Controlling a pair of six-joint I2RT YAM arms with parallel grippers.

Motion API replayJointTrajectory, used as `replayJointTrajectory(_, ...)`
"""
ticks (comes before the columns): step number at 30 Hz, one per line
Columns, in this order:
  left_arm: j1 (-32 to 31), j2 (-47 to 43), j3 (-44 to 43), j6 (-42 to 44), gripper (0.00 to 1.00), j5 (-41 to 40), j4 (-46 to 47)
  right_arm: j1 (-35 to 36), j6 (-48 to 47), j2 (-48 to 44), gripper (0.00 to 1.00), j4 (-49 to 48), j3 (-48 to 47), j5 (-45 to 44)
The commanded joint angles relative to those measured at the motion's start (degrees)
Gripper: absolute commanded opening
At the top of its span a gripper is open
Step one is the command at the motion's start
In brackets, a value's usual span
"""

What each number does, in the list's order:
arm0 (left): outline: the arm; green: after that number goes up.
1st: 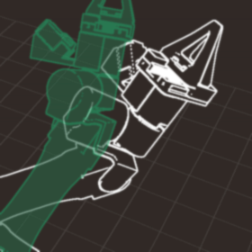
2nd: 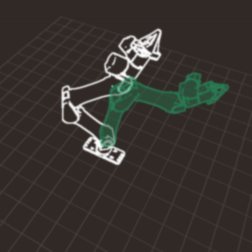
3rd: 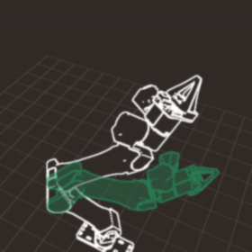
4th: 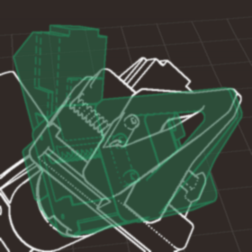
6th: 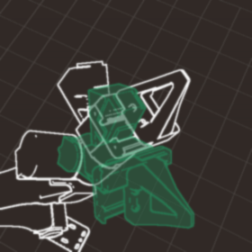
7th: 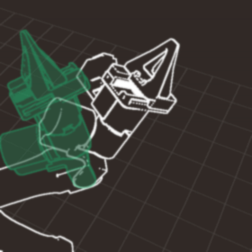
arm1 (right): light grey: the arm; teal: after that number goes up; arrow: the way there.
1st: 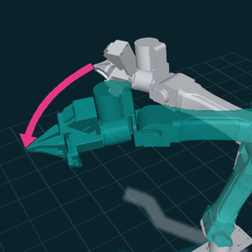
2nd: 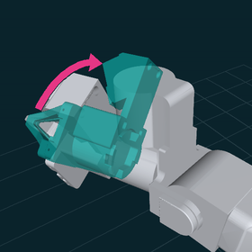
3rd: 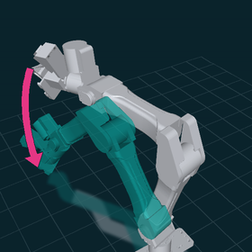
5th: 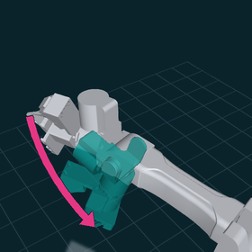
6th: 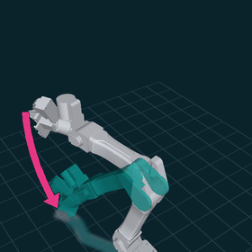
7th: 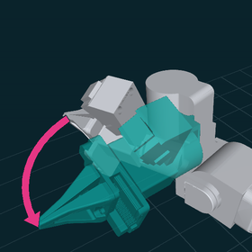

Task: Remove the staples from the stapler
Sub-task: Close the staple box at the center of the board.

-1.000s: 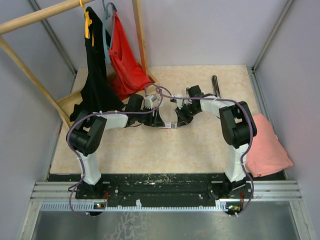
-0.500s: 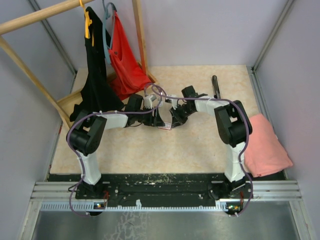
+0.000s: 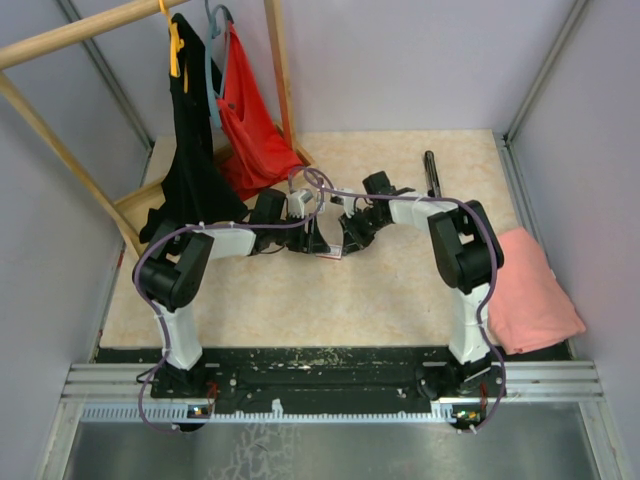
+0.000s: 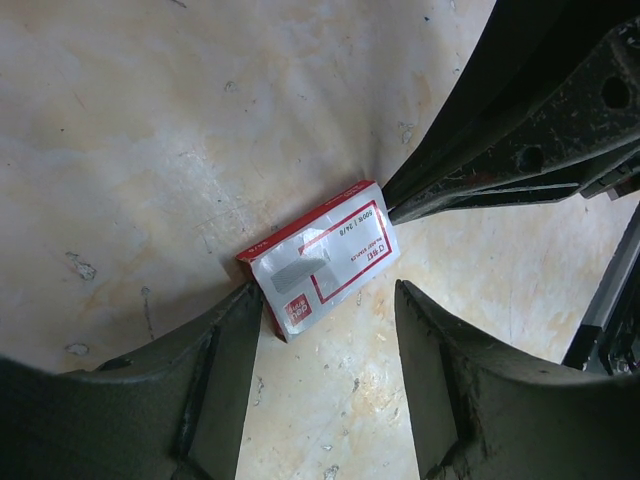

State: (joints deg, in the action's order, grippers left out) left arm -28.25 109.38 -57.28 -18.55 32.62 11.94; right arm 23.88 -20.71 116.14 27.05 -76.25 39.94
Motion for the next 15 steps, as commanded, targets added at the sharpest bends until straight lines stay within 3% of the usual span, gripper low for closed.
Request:
replayJointTrajectory(1, -1.0, 0.1, 1.6, -0.4, 0.63, 0.3, -2.9, 0.5, -0.3, -0.1, 0.10, -2.3, -1.2, -1.9)
replayJointTrajectory(15, -1.0, -1.3, 2.3, -0.7, 0.71, 0.5, -2.5, -4.1, -2.3, -3.6, 0.16, 0.0, -2.6, -3.6)
